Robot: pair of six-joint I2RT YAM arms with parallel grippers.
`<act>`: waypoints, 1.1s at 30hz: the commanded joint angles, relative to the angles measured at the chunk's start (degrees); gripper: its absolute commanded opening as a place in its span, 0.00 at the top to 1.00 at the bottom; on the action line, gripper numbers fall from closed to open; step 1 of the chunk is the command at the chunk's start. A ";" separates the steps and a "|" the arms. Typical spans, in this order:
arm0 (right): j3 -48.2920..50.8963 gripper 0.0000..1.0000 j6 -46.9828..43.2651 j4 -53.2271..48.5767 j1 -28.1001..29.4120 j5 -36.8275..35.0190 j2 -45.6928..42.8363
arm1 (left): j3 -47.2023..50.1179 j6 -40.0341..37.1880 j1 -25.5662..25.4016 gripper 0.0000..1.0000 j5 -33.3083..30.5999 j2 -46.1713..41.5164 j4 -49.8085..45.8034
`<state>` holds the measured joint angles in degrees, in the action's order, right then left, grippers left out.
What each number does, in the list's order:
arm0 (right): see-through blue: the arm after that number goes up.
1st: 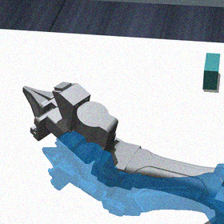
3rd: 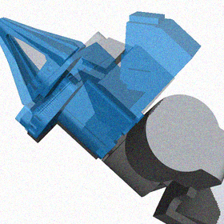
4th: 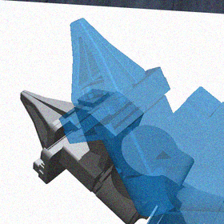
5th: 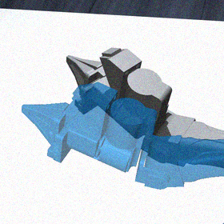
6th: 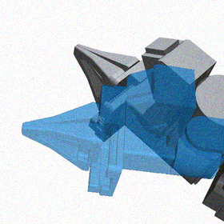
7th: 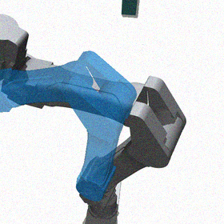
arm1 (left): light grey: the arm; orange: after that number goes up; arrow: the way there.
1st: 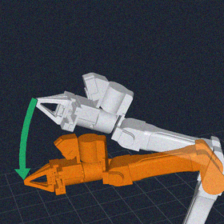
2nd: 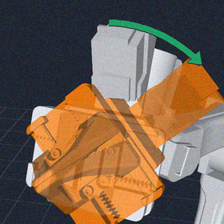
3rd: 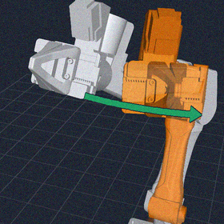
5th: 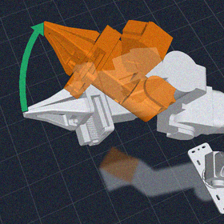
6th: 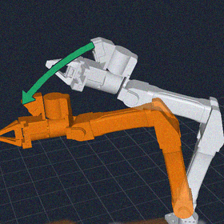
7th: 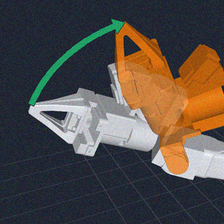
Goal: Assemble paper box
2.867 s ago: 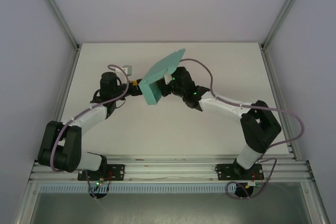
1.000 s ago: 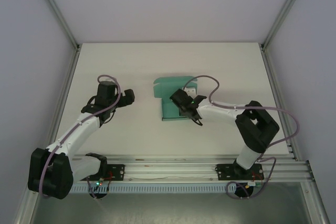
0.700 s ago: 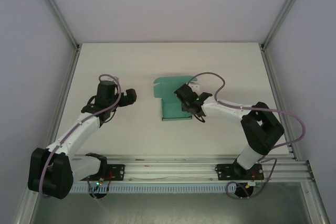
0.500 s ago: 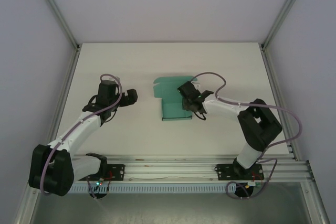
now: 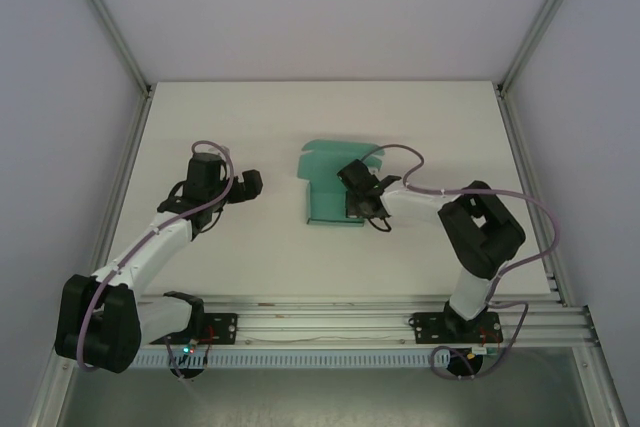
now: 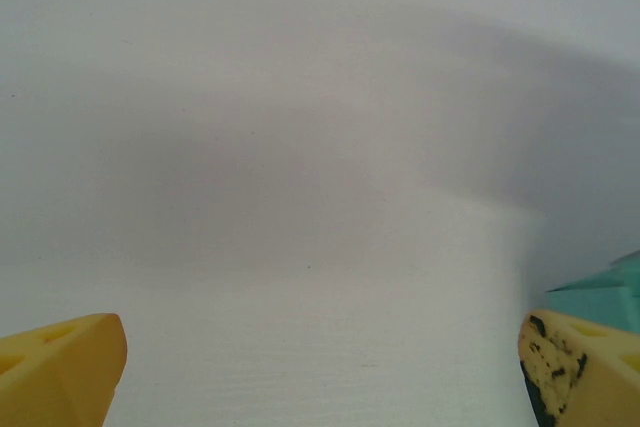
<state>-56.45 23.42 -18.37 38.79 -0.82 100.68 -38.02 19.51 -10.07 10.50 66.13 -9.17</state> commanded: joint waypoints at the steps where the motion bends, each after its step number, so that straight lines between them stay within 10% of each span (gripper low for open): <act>1: 0.37 1.00 -0.83 -6.08 -0.44 -3.93 3.44 | 0.07 -0.67 0.05 0.00 -1.04 -0.65 0.26; 14: -14.69 1.00 2.59 -28.22 4.59 -24.49 20.94 | -0.96 -0.94 0.02 0.00 -4.53 -0.98 -1.66; 25: -12.66 1.00 0.25 -17.88 4.98 -19.45 19.36 | -1.62 -0.46 0.04 0.00 -4.02 -0.75 -2.32; 33: -5.61 0.69 -0.94 -5.44 4.99 -10.66 5.01 | -1.47 -1.45 -0.12 0.00 2.17 -2.56 -1.25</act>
<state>-64.64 22.06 -27.24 43.42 -19.64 108.27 -38.20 19.35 -10.09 9.23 65.28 -10.09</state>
